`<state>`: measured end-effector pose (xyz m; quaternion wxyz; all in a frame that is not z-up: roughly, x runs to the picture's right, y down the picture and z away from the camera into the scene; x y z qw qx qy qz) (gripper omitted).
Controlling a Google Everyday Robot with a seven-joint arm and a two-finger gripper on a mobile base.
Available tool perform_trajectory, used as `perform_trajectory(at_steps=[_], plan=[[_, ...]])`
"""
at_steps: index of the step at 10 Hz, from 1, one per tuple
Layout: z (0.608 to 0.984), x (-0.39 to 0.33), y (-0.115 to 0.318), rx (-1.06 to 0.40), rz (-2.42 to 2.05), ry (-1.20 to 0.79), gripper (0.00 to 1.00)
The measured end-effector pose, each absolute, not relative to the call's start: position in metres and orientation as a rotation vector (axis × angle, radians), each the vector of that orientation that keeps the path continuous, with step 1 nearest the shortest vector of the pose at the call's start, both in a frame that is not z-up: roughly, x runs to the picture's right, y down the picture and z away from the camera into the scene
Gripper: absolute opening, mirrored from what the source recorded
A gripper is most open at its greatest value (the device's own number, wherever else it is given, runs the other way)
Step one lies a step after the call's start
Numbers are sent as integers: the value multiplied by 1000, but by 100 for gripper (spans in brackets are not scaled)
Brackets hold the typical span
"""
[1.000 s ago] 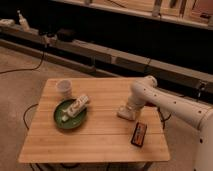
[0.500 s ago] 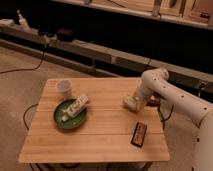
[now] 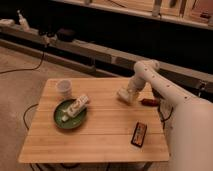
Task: Wipe the white sponge on the table
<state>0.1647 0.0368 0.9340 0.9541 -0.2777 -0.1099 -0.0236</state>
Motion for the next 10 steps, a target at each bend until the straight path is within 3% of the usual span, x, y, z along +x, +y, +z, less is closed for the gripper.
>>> perform_trajectory(at_steps=[6, 10], plan=[[919, 83, 73, -570, -276, -267, 48], [889, 97, 106, -599, -280, -322, 48]])
